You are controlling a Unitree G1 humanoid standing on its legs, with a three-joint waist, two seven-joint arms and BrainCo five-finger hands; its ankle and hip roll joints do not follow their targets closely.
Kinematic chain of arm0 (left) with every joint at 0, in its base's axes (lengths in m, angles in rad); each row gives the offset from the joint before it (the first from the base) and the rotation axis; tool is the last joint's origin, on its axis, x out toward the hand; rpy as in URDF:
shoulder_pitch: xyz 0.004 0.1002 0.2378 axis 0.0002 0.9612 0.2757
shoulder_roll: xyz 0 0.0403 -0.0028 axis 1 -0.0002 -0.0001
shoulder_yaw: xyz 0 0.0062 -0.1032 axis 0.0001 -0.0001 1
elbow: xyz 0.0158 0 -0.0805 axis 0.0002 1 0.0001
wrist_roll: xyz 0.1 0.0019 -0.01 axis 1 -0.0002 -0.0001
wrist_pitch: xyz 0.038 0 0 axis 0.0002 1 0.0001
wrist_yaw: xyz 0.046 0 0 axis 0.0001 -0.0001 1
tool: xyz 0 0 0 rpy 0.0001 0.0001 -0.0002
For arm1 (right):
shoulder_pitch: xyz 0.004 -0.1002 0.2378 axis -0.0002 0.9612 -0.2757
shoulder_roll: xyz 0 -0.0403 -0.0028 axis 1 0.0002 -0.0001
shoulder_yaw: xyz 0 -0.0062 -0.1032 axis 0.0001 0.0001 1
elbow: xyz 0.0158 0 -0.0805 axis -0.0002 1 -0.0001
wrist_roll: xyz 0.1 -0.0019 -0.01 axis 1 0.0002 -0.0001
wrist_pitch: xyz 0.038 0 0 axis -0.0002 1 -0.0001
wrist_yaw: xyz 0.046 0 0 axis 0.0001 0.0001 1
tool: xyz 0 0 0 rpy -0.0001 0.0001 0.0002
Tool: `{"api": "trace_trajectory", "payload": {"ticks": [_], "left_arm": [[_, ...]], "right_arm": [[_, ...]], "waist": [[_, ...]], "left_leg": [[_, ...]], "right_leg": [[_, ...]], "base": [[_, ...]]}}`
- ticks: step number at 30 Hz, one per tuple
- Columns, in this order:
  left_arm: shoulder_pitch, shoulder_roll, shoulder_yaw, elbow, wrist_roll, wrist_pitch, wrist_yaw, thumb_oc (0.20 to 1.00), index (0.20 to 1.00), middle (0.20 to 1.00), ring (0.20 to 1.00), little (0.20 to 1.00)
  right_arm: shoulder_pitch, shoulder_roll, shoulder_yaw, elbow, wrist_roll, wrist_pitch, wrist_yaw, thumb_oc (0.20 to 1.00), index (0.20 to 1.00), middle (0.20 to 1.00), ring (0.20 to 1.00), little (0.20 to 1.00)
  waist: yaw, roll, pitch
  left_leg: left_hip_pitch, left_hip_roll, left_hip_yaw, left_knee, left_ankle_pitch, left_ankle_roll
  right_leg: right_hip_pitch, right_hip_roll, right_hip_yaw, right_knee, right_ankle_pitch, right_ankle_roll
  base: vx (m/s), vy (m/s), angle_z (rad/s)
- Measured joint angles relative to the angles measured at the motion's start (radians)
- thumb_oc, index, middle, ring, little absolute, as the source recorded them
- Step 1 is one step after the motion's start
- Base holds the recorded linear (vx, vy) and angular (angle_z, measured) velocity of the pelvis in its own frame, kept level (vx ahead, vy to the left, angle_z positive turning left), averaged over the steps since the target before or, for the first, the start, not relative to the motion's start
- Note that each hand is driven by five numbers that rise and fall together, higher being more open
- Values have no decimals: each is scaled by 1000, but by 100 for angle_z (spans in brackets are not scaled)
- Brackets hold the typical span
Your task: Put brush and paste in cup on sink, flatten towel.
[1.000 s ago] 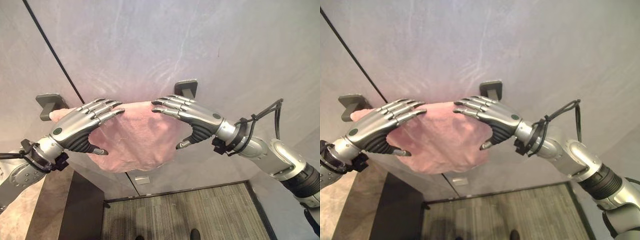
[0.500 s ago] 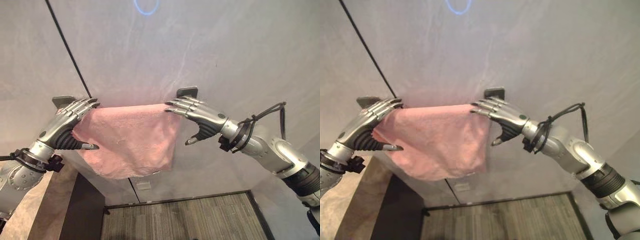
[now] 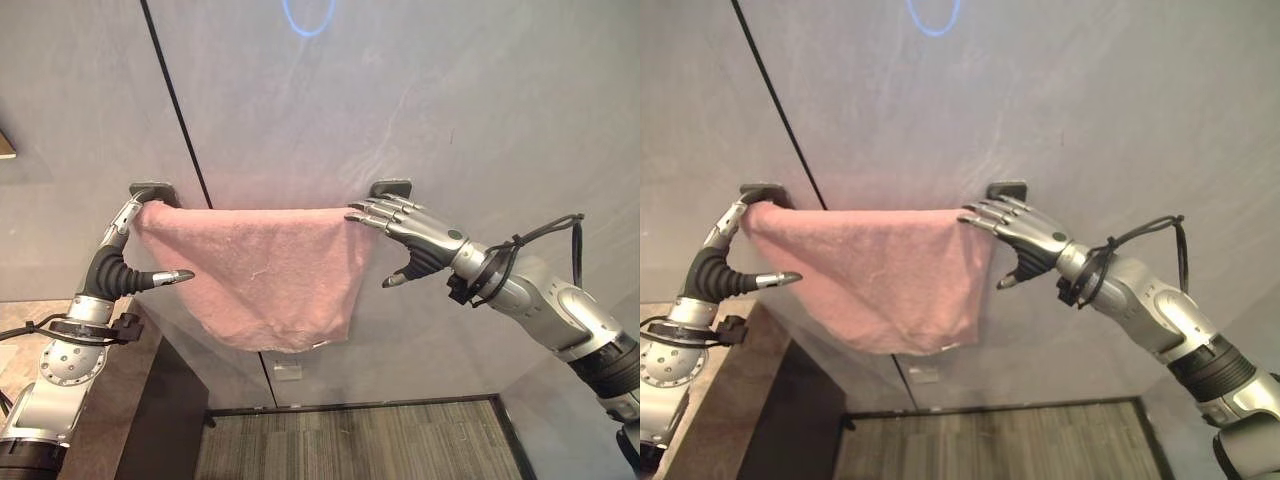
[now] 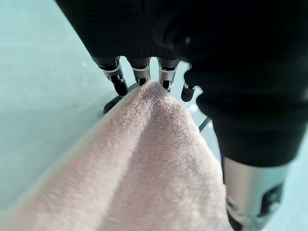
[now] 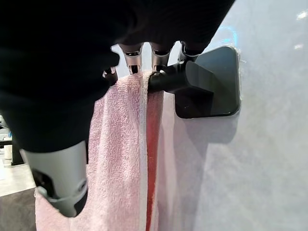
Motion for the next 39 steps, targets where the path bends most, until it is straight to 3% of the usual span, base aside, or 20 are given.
{"api": "trace_trajectory", "payload": {"ticks": [3,6,10,12,15,21,28,32,35,36,38,39], "left_arm": [[-14,-68,0,-28,-35,18,0,1000,1000,1000,1000,1000],[-21,-137,2,-53,-42,21,5,1000,1000,1000,1000,1000],[-29,-244,9,-74,-79,19,26,1000,1000,1000,1000,1000],[-23,-248,8,-84,-92,20,40,1000,1000,1000,1000,1000],[20,-285,20,-82,-107,22,50,1000,1000,1000,1000,1000],[95,-376,41,-54,-116,60,79,1000,1000,1000,1000,1000],[124,-425,45,-4,-148,63,95,1000,1000,1000,1000,1000],[136,-447,35,156,-158,82,114,1000,1000,1000,1000,1000],[112,-454,-26,444,-208,117,108,1000,1000,1000,1000,1000],[64,-463,-51,624,-228,122,99,1000,1000,1000,1000,1000],[40,-508,-82,819,-262,212,86,1000,1000,1000,1000,1000],[49,-534,-95,887,-255,227,75,1000,1000,1000,1000,1000]], "right_arm": [[33,10,-24,1,-6,0,-29,1000,1000,1000,1000,1000],[129,102,-113,-12,4,0,-80,1000,1000,1000,1000,1000],[248,304,-240,-17,171,1,-156,1000,1000,1000,1000,1000],[253,319,-253,-26,256,-1,-170,1000,1000,1000,1000,1000],[269,409,-321,-26,395,-1,-187,1000,1000,1000,1000,1000],[394,485,-429,-14,596,2,-216,1000,1000,1000,1000,1000],[513,547,-446,55,654,4,-230,1000,1000,1000,1000,1000],[600,565,-441,233,666,37,-228,1000,1000,1000,1000,1000],[597,588,-407,567,696,87,-227,1000,1000,1000,1000,1000],[543,612,-401,786,716,89,-228,1000,1000,1000,1000,1000],[522,625,-336,983,725,194,-228,1000,1000,1000,1000,1000],[527,634,-298,1030,720,203,-225,1000,1000,1000,1000,1000]], "waist": [[0,-10,0],[1,-14,1],[1,-17,9],[1,-8,18],[3,-8,29],[-1,-4,63],[-3,-11,76],[-4,-17,86],[-10,-18,89],[-16,-21,87],[-16,-18,92],[-28,-18,101]], "left_leg": [[1,-2,0,0,0,1],[2,-7,-2,0,4,6],[18,-11,-3,0,1,11],[18,-11,-2,0,1,12],[19,-10,2,0,4,17],[24,-10,7,1,5,17],[40,-10,6,4,4,19],[37,-9,3,0,3,19],[33,-10,1,1,3,19],[40,-10,-1,3,3,18],[39,-11,-3,0,1,19],[38,-11,-5,1,2,19]], "right_leg": [[1,-3,-1,0,0,0],[7,-7,-4,0,-1,3],[24,-10,-6,0,-7,9],[20,-10,-6,0,-7,10],[18,-9,-4,0,-3,12],[19,-7,2,1,0,10],[35,-7,-1,8,-5,12],[36,-8,-4,1,-12,12],[39,-9,-8,5,-12,12],[46,-8,-8,8,-12,12],[49,-10,-11,5,-13,12],[48,-10,-13,5,-13,12]], "base": [[0,0,0],[-10,2,3],[-14,0,1],[0,0,0],[0,0,0],[-6,-10,-3],[-16,-11,2],[-33,-15,2],[-48,-21,3],[-20,-19,4],[8,-1,2],[18,6,4]]}}
